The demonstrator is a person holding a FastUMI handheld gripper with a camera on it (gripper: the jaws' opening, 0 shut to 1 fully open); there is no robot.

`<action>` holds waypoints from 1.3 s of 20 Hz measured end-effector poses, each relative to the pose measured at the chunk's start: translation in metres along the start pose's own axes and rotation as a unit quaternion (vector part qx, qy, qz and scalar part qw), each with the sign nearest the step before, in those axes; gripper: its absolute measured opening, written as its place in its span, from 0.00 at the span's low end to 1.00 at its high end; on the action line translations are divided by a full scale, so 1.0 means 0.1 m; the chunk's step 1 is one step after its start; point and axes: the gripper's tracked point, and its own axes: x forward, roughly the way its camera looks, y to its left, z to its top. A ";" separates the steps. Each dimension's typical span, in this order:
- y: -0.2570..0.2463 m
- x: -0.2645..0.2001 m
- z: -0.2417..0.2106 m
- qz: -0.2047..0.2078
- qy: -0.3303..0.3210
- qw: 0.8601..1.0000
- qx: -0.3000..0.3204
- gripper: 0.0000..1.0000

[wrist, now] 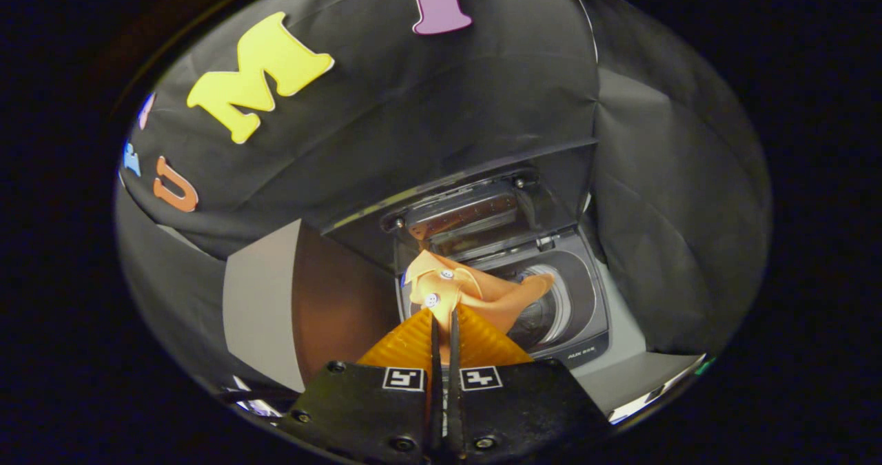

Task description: Put the clothes into the washing machine and then close the washing machine lid.

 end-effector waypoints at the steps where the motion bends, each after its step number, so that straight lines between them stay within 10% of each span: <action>1: 0.00 0.08 -0.03 -0.002 0.003 1.000 -0.003 0.06; 18: -0.17 1.11 -0.60 -0.086 0.023 0.994 -0.060 0.07; 23: -0.09 1.04 -0.50 -0.074 0.012 0.995 -0.062 0.18; 26: 0.04 0.92 -0.35 -0.068 -0.014 0.994 -0.090 0.43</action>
